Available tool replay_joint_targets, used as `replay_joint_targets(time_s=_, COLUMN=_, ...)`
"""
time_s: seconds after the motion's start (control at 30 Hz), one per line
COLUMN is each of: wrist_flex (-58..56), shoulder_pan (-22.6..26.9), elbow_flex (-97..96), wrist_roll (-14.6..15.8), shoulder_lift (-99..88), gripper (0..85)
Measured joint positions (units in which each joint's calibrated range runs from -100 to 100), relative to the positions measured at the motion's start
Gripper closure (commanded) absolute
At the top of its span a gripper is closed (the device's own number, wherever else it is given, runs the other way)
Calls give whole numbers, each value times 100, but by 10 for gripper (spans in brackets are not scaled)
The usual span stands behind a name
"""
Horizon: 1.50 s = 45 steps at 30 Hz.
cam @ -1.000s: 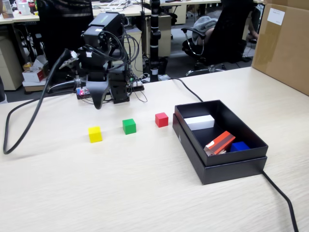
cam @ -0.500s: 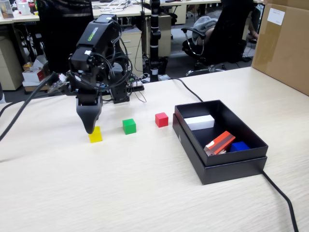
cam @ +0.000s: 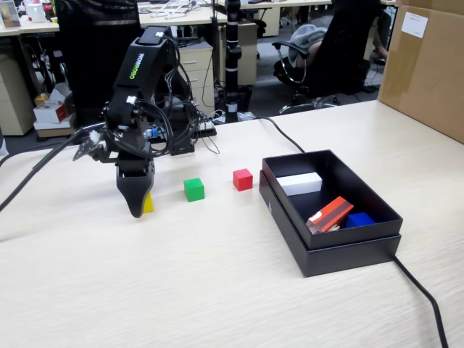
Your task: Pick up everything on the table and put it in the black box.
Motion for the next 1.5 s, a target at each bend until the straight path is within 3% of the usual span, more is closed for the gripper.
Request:
replay_joint_targets(time_s=0.33, wrist_flex=15, shoulder_pan=107, elbow_flex=9, wrist_roll=-20, shoulder_lift=233, gripper=504)
replay_joint_targets(time_s=0.67, wrist_flex=186, shoulder_pan=98, elbow_flex=164, wrist_roll=-29, shoulder_lift=505, gripper=505)
replay_joint_targets(time_s=0.83, wrist_flex=263, shoulder_pan=88, elbow_flex=265, wrist_roll=-78, shoulder_lift=595, gripper=742)
replay_joint_targets(time_s=0.9, wrist_flex=511, shoulder_pan=88, elbow_flex=310, wrist_roll=-73, shoulder_lift=608, gripper=785)
replay_joint_targets(time_s=1.17, wrist_flex=596, shoulder_pan=83, elbow_flex=274, wrist_roll=-93, shoulder_lift=466, gripper=787)
replay_joint_targets(time_s=1.33, wrist_flex=-101, shoulder_pan=186, elbow_flex=265, wrist_roll=-68, shoulder_lift=-466, gripper=787)
replay_joint_targets(time_s=1.5, wrist_flex=-960, shoulder_pan=591, elbow_flex=876, wrist_roll=117, shoulder_lift=-1657, gripper=787)
